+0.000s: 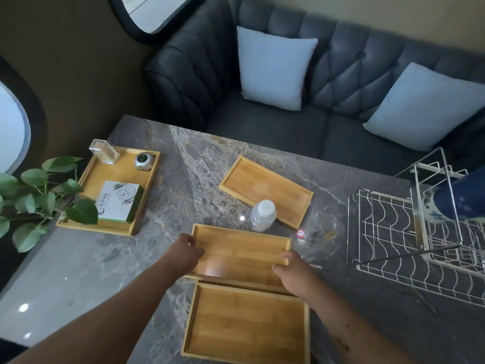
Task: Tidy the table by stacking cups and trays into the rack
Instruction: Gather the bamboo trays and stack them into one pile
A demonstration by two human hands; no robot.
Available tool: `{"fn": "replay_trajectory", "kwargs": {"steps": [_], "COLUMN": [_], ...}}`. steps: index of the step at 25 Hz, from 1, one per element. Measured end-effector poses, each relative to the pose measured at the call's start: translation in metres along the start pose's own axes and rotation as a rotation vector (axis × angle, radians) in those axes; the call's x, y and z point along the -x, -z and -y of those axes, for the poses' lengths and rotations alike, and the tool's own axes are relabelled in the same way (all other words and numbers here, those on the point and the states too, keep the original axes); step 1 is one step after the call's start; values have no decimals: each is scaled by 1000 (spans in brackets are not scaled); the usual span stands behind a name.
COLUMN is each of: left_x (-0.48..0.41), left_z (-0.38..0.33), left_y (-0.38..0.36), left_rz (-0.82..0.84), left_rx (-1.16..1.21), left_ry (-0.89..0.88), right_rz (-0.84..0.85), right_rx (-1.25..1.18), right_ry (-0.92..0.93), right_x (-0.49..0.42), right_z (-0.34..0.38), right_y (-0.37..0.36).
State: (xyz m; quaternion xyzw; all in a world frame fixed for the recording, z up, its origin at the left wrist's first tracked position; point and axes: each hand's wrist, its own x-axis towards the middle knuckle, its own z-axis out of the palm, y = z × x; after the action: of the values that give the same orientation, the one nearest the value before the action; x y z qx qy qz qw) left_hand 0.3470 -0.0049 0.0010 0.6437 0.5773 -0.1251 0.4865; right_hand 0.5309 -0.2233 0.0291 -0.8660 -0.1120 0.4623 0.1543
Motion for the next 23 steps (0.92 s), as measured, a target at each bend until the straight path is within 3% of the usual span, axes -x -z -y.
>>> {"fn": "replay_trajectory", "kwargs": {"steps": [18, 23], "left_x": [42, 63], "left_z": [-10, -7], "left_y": [4, 3], "left_rz": [-95, -92], "left_rx": [68, -155], "left_ry": [-99, -178], "right_rz": [-182, -298], "right_rx": [-122, -87], "right_ry": [44, 19], "right_x": [35, 49], "right_z": [-20, -36], "right_y": [17, 27]}}
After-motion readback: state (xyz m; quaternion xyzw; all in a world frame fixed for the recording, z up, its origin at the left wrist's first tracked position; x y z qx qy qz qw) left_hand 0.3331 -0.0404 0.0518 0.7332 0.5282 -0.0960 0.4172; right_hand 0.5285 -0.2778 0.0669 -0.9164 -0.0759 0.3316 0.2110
